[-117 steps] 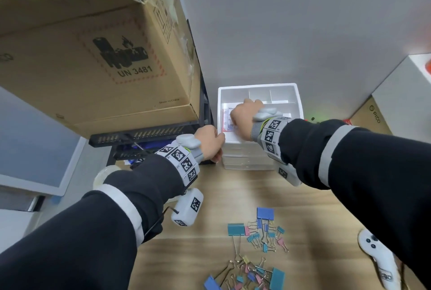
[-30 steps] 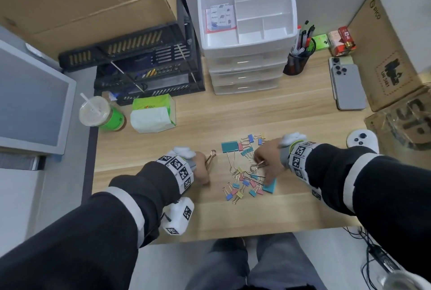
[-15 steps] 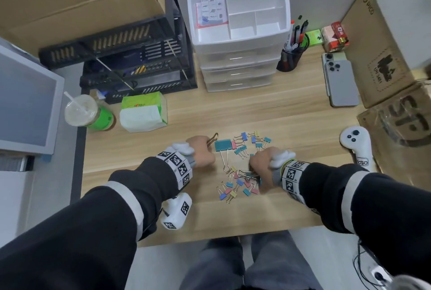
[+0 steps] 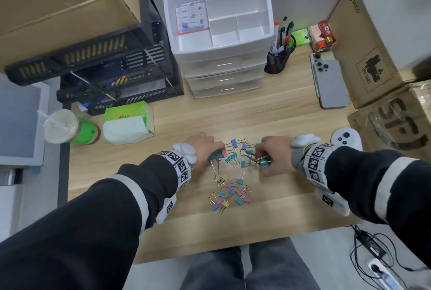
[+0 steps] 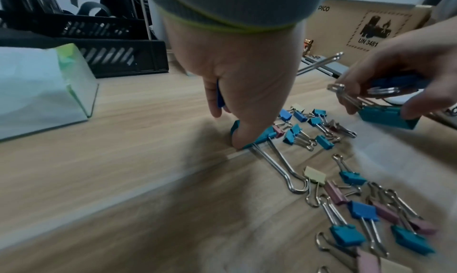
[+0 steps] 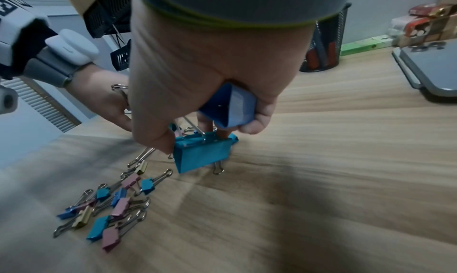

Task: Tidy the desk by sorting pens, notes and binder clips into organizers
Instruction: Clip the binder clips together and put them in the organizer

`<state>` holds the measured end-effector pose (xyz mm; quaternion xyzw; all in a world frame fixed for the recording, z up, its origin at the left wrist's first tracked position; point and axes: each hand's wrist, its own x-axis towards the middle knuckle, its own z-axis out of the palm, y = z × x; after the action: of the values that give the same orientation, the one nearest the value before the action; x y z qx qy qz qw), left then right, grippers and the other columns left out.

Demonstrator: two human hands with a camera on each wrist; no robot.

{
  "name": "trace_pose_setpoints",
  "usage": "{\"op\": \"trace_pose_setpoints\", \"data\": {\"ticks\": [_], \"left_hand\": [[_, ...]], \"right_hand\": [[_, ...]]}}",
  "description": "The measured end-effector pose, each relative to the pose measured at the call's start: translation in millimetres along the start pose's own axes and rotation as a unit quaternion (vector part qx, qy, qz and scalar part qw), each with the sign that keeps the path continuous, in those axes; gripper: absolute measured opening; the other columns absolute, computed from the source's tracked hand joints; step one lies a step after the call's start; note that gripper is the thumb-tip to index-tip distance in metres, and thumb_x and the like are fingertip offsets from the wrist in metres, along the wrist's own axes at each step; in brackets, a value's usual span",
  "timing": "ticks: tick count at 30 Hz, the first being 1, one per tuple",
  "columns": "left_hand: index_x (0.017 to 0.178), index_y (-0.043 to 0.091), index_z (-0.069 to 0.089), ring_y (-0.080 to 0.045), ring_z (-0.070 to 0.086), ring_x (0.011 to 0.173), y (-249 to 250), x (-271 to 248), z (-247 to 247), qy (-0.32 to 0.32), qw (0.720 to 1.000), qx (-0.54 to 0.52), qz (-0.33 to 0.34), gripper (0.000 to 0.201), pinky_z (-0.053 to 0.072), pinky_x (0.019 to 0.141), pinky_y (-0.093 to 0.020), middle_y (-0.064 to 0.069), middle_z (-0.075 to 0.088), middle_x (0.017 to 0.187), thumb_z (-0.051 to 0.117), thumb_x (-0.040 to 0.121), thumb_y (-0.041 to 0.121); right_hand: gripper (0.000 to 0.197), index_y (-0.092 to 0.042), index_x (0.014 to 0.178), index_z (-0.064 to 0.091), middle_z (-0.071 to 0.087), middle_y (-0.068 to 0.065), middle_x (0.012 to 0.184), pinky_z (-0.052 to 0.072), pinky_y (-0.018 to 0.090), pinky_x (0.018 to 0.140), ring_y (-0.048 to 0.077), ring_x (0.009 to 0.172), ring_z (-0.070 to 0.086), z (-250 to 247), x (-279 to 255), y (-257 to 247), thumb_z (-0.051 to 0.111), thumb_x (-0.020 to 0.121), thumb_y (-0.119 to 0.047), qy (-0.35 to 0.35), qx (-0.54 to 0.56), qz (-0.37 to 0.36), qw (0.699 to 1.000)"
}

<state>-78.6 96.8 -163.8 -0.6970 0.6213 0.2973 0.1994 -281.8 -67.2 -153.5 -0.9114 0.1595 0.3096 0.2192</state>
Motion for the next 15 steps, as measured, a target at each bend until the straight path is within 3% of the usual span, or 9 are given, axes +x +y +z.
{"op": "trace_pose_setpoints", "data": {"ticks": [4,8,12,15], "left_hand": [[0.142,0.026,0.043,-0.026,0.051,0.111,-2.3,6.1,-2.3,-0.014,0.999,0.047,0.019,0.05,0.05,0.085,-0.039,-0.003,0.059,0.122,0.054,0.095,0.011],[0.139,0.024,0.044,-0.026,0.052,0.111,-3.4,8.1,-0.1,-0.024,0.996,0.08,0.025,0.046,0.05,0.088,-0.04,-0.003,0.059,0.124,0.055,0.096,0.013],[0.135,0.018,0.05,-0.025,0.051,0.118,-7.5,7.0,-0.6,-0.011,0.993,0.114,0.038,0.038,0.044,0.094,-0.034,-0.003,0.057,0.13,0.057,0.097,0.015],[0.134,0.018,0.054,-0.024,0.051,0.118,-16.7,0.4,-7.2,-0.02,0.997,0.072,0.036,0.039,0.047,0.094,-0.035,-0.002,0.059,0.129,0.062,0.096,0.017]], "right_hand": [[0.045,-0.028,0.101,0.062,0.056,-0.009,0.094,0.048,0.029,0.066,0.019,0.08,0.06,4.9,1.6,5.8,0.069,0.066,-0.055,0.015,0.028,-0.003,0.999],[0.04,-0.029,0.092,0.058,0.056,-0.008,0.089,0.054,0.034,0.07,0.02,0.079,0.06,8.1,4.6,9.9,0.065,0.064,-0.057,0.012,0.062,0.005,0.998],[0.032,-0.03,0.087,0.054,0.055,-0.008,0.086,0.051,0.032,0.07,0.019,0.081,0.056,7.5,6.1,12.1,0.071,0.069,-0.049,0.032,0.113,0.007,0.993],[0.03,-0.026,0.087,0.057,0.057,-0.005,0.086,0.049,0.032,0.07,0.02,0.08,0.057,2.6,7.2,9.2,0.072,0.069,-0.046,0.057,0.136,0.003,0.989]]}}
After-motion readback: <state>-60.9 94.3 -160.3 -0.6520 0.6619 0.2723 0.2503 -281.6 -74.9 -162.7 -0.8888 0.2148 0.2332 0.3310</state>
